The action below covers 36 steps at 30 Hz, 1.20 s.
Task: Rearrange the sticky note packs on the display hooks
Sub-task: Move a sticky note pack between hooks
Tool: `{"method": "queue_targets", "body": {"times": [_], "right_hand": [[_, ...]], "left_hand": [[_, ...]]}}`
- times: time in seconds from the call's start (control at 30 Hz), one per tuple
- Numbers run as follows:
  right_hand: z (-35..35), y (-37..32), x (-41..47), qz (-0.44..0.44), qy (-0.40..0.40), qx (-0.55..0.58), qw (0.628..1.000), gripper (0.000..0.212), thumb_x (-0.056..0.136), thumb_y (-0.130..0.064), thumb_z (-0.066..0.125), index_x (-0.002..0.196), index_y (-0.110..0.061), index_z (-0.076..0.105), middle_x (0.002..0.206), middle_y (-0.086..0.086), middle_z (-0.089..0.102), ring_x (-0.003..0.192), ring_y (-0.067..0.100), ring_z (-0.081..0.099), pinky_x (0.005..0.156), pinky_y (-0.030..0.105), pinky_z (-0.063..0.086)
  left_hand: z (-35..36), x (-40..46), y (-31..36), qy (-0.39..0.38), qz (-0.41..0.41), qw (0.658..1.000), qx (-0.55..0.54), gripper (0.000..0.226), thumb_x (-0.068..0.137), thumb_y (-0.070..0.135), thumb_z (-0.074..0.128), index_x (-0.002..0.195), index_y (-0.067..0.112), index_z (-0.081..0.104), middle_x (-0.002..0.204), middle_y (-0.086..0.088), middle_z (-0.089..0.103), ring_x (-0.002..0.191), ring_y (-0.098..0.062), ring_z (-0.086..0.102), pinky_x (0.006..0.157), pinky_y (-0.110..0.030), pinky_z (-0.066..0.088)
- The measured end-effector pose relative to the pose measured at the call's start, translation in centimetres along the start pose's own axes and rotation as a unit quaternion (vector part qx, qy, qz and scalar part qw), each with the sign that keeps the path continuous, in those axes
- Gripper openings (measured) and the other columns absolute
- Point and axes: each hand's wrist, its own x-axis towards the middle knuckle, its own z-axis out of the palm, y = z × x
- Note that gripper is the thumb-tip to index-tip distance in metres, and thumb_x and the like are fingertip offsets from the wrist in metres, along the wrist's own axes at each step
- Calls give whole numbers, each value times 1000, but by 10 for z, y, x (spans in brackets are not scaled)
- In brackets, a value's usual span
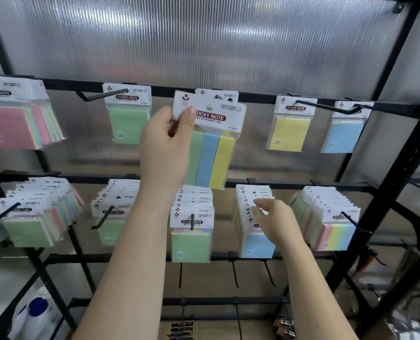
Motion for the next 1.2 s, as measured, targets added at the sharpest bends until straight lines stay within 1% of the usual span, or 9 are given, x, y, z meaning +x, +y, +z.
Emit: {"method": "queue_targets", "body": {"times": [0.1,0.17,0.3,0.53,0.7,0.83,0.93,1.03,1.2], "right_hand": [[3,5,-4,2,-1,9,1000,30,93,-20,51,113,-1,62,119,15,63,115,27,55,92,35,47],[2,6,-6,2,-1,23,1000,30,94,-22,52,118,-8,64,123,6,64,116,20,57,91,25,45],[0,9,-7,-3,5,42,999,32,94,-24,52,124,-17,61,127,-4,62,116,11,56,86,18,39],[0,12,-11,-5,16,55,998,31,94,-23,52,123,-17,62,124,-6,63,111,8,56,85,17,37],[0,13,-11,-1,11,51,999,33,95,-25,51,126,-18,60,127,-7,61,115,8,55,85,16,37],[2,18,-13,1,-2,37,999,19,94,-27,49,104,-30,66,98,-12,66,94,15,56,67,9,35],[1,18,-14,5,2,29,1000,32,95,-27,50,122,-18,62,121,-3,65,111,16,58,78,21,44],[0,19,-14,3,3,36,999,37,95,-28,51,130,-20,57,129,-6,60,119,10,53,83,17,37],[2,19,-13,3,3,42,999,35,95,-28,51,129,-21,58,128,-8,61,115,8,54,78,16,35]], "left_hand": [[7,2,8,-1,29,1000,-6,40,95,32,52,77,-4,49,69,-24,52,59,-15,38,52,-33,32],[11,2,11,-5,39,999,-12,37,95,30,52,77,-2,52,73,-22,59,61,-13,42,54,-27,32],[20,7,12,-5,42,999,3,33,94,24,54,62,21,46,51,14,45,47,1,33,47,-11,25],[30,15,10,24,55,998,22,31,90,26,58,61,20,48,48,15,43,47,0,35,47,-13,26],[31,13,9,27,97,994,39,33,89,28,59,68,3,56,53,10,44,51,-3,35,49,-17,28],[32,11,9,32,102,993,47,33,90,24,60,61,12,49,48,13,42,48,-1,37,48,-13,28],[33,7,10,36,105,993,45,37,91,20,59,59,23,41,46,24,47,48,5,44,48,-8,30],[34,5,10,54,108,992,40,39,90,20,59,58,23,38,45,19,43,47,3,40,47,-8,29],[36,6,3,70,105,991,50,36,88,21,59,60,2,45,50,9,33,47,-4,29,46,-16,24]]}}
